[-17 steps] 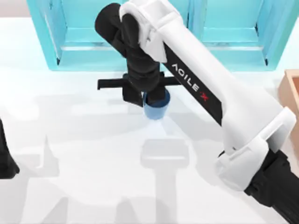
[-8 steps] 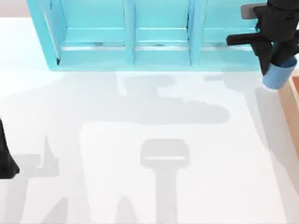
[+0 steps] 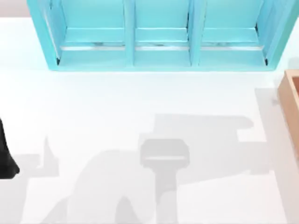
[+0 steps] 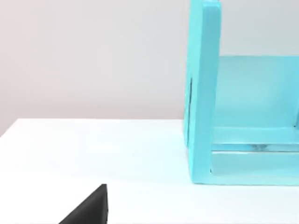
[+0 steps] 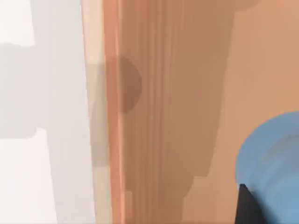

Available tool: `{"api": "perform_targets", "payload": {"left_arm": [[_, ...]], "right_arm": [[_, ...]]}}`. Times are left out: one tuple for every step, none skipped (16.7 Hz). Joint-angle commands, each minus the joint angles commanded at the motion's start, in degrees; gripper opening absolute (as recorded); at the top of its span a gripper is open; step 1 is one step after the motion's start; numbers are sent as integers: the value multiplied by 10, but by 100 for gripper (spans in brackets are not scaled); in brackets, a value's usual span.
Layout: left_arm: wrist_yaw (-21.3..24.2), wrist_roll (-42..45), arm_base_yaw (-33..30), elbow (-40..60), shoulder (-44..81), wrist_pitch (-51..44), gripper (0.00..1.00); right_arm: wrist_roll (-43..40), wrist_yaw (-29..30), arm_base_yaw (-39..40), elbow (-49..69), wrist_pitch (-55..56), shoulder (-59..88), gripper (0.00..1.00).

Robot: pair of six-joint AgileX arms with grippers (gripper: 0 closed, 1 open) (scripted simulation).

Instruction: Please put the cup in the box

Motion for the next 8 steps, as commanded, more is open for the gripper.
{"api": "perform_targets", "payload": {"left_arm": [[0, 0, 0, 0, 0, 0, 100], [0, 0, 0, 0, 0, 0, 100], [0, 0, 0, 0, 0, 0, 100], [0, 0, 0, 0, 0, 0, 100], [0, 0, 0, 0, 0, 0, 100], [0, 0, 0, 0, 0, 0, 100], [0, 0, 0, 0, 0, 0, 100], [0, 0, 0, 0, 0, 0, 100]], "right_arm": [[-16, -3, -18, -29, 18, -28, 0], [-29, -6, -33, -52, 34, -51, 0], [-41, -8, -46, -70, 47, -68, 0], [-50, -9, -55, -81, 57, -80, 0], [-54, -10, -60, -88, 62, -86, 0], [-55, -10, -60, -89, 63, -87, 0], [-55, -10, -60, -89, 63, -87, 0], [-55, -10, -60, -89, 63, -87, 0]]}}
